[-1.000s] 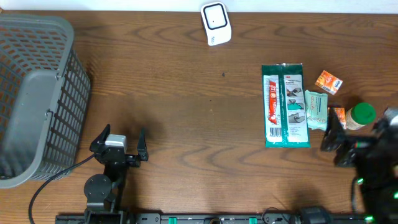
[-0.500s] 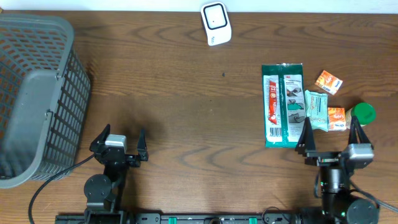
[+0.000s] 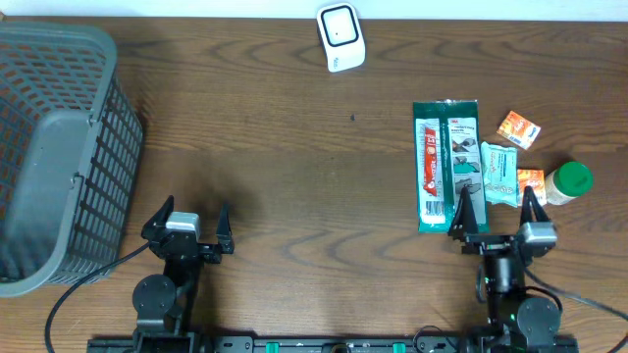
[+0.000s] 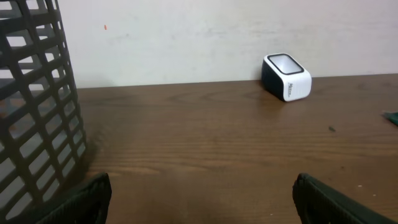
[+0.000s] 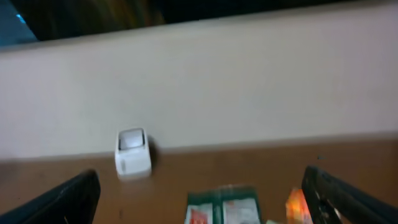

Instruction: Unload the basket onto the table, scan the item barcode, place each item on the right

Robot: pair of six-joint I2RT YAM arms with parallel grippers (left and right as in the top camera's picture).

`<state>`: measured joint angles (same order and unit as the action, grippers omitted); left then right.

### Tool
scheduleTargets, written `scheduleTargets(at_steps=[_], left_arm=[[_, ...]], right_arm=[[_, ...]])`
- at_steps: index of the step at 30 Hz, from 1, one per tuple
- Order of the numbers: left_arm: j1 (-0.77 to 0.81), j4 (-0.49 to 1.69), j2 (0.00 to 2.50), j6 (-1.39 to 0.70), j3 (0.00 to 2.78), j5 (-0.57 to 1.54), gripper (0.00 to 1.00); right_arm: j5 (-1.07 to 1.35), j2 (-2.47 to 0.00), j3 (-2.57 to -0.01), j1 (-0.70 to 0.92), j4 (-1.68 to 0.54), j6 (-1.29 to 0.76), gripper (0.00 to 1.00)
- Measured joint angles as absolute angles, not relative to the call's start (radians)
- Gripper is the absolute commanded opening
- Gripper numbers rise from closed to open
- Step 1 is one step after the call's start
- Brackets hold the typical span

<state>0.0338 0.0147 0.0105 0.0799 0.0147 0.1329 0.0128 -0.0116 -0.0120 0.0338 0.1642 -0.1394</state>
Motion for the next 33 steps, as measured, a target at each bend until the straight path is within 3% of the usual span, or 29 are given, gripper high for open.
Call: scheduleTargets(at_steps=[6, 33], left_arm=[[0.034, 0.015, 0.010, 0.080, 0.015, 0.133, 0.93], [0.034, 0.015, 0.010, 0.080, 0.015, 0.133, 0.93]], right_arm=[[0.008, -0.012, -0.007, 0.029, -0.069, -0.169, 0.99], [0.057, -0.012, -0.007, 0.014, -0.067, -0.063, 0.99]])
